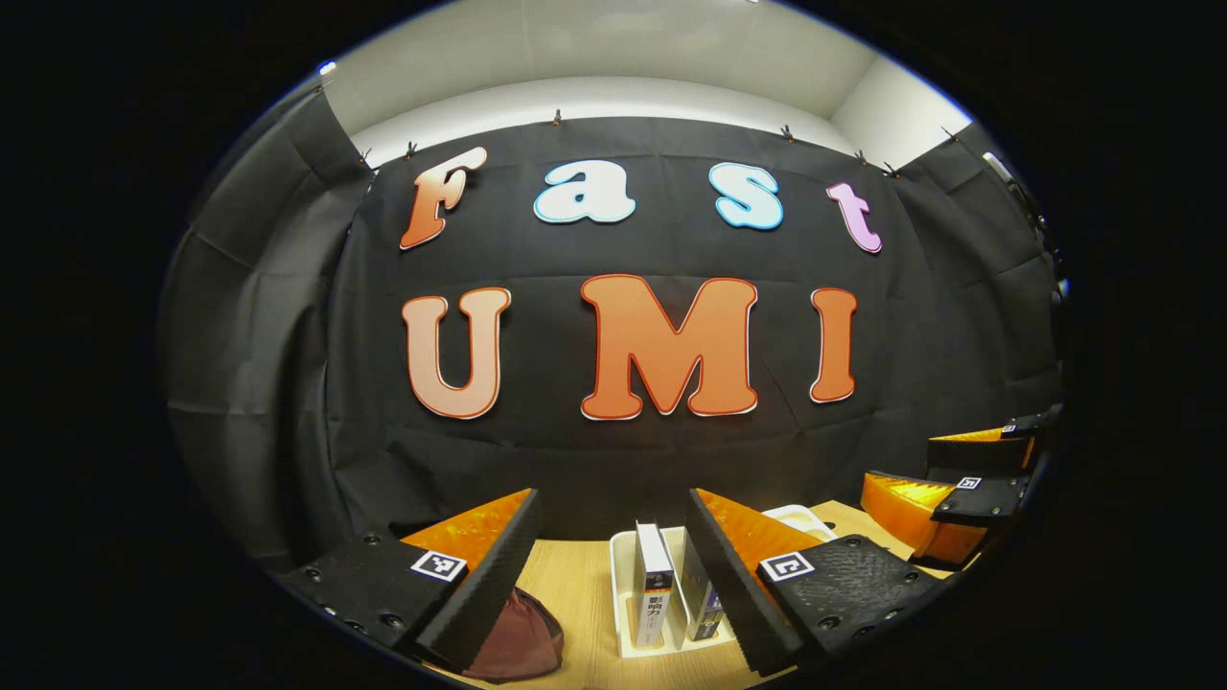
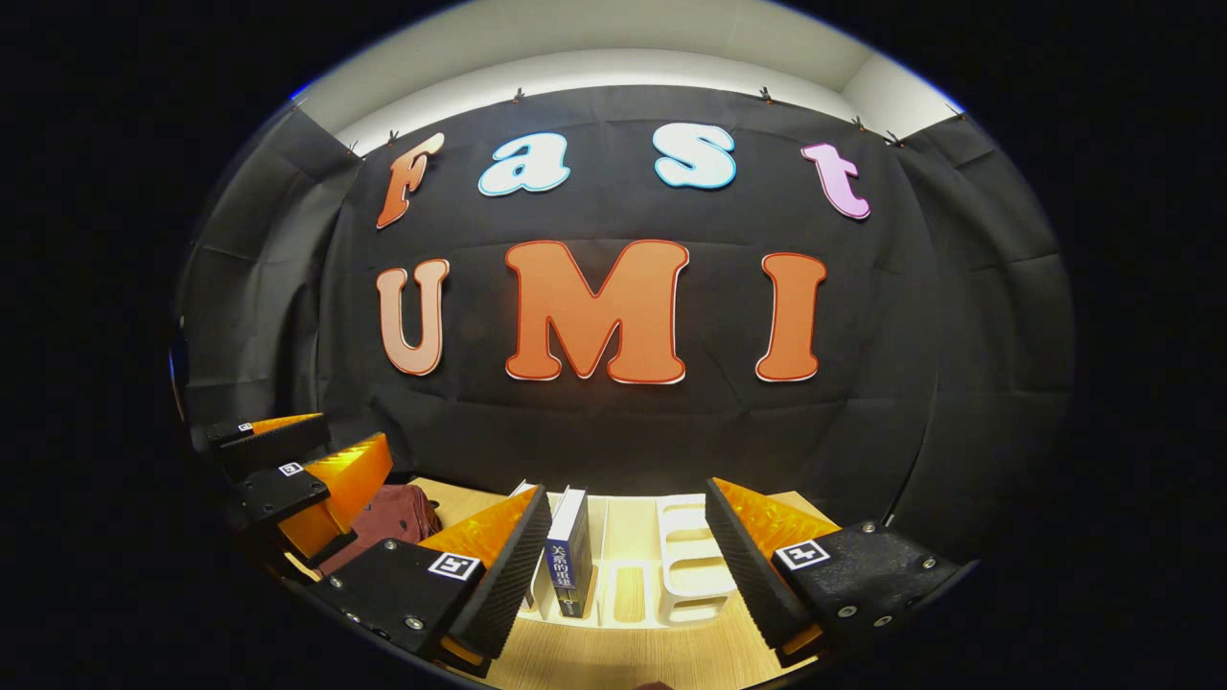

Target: Open the schoolbag, grab two books from the bookshelf and put them into the schoolbag.

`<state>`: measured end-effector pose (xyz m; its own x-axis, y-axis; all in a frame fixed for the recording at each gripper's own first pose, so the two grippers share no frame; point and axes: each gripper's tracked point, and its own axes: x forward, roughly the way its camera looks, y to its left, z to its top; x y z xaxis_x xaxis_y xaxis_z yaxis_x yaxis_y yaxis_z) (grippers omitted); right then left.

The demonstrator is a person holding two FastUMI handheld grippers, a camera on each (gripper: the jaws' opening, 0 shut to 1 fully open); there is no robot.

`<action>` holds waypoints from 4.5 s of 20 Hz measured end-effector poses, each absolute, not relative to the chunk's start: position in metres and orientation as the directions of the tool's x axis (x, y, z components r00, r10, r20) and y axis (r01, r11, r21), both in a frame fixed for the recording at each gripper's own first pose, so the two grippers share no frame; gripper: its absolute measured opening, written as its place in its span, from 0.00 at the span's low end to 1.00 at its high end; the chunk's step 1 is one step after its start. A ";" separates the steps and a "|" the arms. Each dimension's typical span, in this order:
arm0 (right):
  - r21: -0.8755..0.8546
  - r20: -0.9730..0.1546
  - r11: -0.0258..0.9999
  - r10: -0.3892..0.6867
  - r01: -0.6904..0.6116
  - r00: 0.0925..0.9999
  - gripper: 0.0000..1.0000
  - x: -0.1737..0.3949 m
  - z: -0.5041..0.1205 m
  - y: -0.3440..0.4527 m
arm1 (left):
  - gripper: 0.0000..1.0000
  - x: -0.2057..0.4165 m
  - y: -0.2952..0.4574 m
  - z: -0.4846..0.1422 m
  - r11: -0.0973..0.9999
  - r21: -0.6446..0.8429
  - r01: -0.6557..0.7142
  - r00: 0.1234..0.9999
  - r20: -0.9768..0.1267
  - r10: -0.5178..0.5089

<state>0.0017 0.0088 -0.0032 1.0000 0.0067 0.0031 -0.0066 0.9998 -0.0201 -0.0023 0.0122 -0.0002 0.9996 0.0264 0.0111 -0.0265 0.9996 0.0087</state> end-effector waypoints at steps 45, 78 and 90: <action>-0.042 -0.129 0.994 -0.108 0.103 0.986 0.96 0.007 -0.062 -0.025 | 0.95 -0.042 0.120 -0.227 0.770 0.610 0.188 0.916 -0.391 0.086; -0.062 -0.161 0.985 -0.171 0.163 0.972 0.96 0.001 -0.073 -0.043 | 0.06 -0.035 0.164 -0.326 0.622 0.646 0.442 0.681 -0.693 0.237; -0.083 -0.245 0.996 0.022 -0.043 0.969 0.96 0.038 -0.066 0.030 | 0.01 0.024 0.199 -0.207 0.725 0.512 0.461 0.688 -0.722 0.073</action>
